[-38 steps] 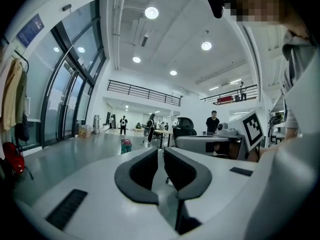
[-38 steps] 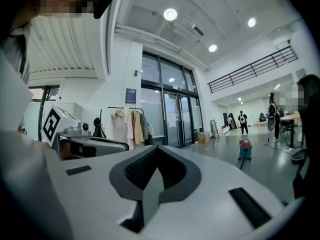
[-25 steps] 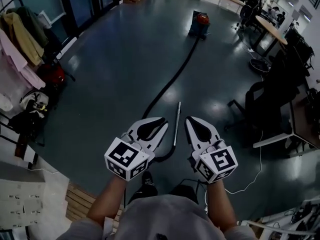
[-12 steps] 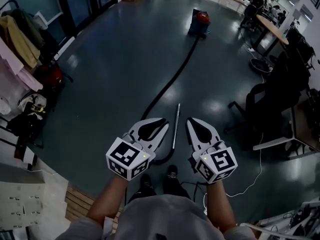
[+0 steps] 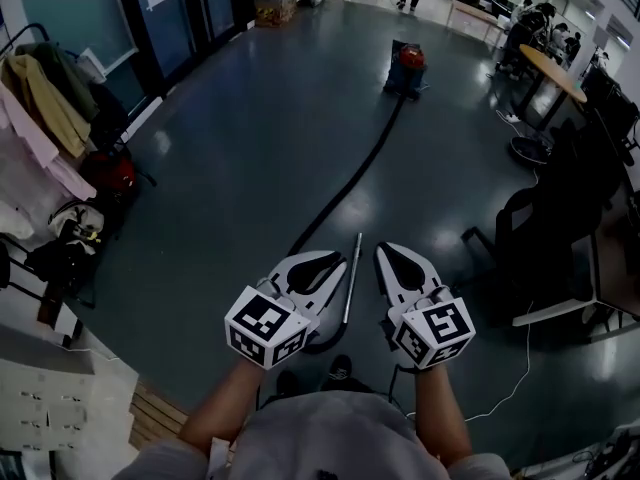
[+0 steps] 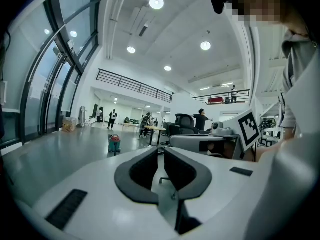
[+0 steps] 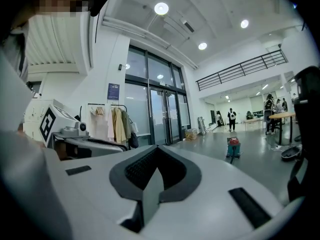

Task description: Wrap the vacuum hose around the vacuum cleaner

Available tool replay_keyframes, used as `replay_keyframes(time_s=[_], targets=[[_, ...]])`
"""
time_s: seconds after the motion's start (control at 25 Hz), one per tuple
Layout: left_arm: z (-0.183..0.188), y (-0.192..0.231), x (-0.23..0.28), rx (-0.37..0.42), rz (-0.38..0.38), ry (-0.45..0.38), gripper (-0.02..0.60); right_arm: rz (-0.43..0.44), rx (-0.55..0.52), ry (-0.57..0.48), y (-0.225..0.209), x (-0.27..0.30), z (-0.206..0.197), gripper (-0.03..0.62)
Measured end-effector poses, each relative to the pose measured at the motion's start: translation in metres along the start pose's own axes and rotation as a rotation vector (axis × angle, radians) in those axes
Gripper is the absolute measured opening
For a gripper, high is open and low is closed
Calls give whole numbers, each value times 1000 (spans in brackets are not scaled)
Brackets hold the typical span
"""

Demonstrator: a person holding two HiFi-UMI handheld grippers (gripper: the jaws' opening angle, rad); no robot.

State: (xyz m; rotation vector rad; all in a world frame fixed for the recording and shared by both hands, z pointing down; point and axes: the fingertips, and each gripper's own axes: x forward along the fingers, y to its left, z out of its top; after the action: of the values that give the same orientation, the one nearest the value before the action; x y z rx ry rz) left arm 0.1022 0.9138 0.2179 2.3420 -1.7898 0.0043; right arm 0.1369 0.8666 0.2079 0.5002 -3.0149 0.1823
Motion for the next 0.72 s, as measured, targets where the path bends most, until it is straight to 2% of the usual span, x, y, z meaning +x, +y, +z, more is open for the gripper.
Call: replay_keyframes(time_s=[0.36,0.72], targets=[[4,-10,45,27,40,9,48,38,17,-17,-47,-5,-1,2],[5,16,65,19,5,14,48,-5,21,-17,-66,18,0,2]])
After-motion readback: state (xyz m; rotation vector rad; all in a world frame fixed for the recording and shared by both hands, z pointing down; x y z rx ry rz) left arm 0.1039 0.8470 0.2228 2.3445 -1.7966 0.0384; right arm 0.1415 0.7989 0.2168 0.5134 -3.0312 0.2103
